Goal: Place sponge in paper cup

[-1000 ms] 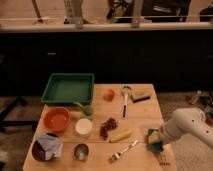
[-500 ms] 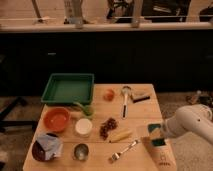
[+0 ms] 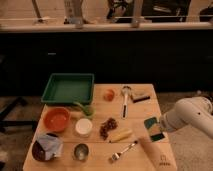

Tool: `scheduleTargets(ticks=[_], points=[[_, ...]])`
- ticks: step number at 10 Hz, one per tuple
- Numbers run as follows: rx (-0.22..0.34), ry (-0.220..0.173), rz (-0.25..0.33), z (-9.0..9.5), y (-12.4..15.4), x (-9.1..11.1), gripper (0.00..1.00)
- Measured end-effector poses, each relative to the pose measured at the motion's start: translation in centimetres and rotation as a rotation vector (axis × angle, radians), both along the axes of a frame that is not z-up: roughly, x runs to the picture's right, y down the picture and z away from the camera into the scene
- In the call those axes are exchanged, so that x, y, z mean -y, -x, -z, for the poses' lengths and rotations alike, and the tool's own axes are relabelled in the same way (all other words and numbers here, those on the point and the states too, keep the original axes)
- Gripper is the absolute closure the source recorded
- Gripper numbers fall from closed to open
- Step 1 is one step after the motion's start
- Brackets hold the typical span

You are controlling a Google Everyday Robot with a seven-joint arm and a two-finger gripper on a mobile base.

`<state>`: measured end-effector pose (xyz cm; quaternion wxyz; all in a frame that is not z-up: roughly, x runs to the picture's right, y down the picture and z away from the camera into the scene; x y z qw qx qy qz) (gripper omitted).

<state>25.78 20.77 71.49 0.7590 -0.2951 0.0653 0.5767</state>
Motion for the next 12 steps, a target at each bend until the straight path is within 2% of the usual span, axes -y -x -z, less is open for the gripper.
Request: scheduleTargets(ticks=[5, 12], points=[[0.147, -0.066, 0.206, 2.8, 5.0, 3.2, 1.00], [0.151, -0.067, 0.214, 2.9, 5.1, 3.3, 1.00]])
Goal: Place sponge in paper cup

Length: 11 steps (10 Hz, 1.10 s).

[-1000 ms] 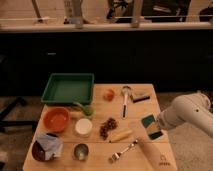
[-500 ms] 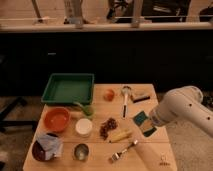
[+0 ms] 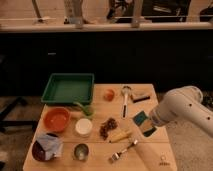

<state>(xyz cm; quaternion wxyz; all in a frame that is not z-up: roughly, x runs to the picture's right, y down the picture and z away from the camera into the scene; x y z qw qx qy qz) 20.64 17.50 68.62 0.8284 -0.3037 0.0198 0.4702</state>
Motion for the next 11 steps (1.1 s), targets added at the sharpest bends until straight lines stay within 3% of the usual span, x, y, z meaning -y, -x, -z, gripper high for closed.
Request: scheduleTargets(ticks=[3, 6, 11], points=[[0.003, 0.002, 0.034, -0.3, 1.2, -0.1, 1.00], [0.030, 0.001, 0.110, -0.5, 6.4, 0.1, 1.00], [0.102, -0.014, 0.211, 0.0, 11.8, 0.5, 1.00]])
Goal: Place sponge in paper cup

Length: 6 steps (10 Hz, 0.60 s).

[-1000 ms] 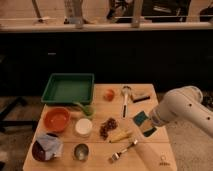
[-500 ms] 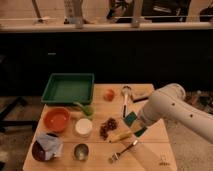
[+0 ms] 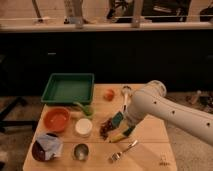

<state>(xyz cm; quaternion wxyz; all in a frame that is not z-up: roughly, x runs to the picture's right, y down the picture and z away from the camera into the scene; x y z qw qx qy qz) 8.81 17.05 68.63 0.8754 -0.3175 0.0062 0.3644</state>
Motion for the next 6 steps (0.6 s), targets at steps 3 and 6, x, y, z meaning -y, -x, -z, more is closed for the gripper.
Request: scheduleTargets(ticks=[3, 6], points=[[0.055, -0.004, 0.066, 0.6, 3.3, -0.1, 1.00], [0.104, -0.010, 0.119, 1.0, 6.7, -0.2, 1.00]])
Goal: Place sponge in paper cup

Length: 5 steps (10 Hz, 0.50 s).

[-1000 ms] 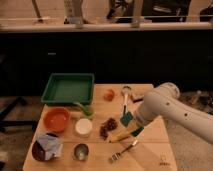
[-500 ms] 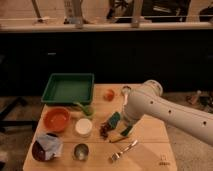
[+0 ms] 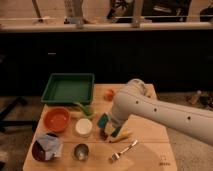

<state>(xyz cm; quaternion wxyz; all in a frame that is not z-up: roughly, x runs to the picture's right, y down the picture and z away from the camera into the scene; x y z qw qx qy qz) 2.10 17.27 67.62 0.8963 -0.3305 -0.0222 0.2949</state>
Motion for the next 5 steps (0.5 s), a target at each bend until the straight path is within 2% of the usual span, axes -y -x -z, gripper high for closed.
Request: scheduleTargets(ticks=[5], points=[[0.085, -0.024, 0.078, 0.4, 5.6, -0.1, 1.00]])
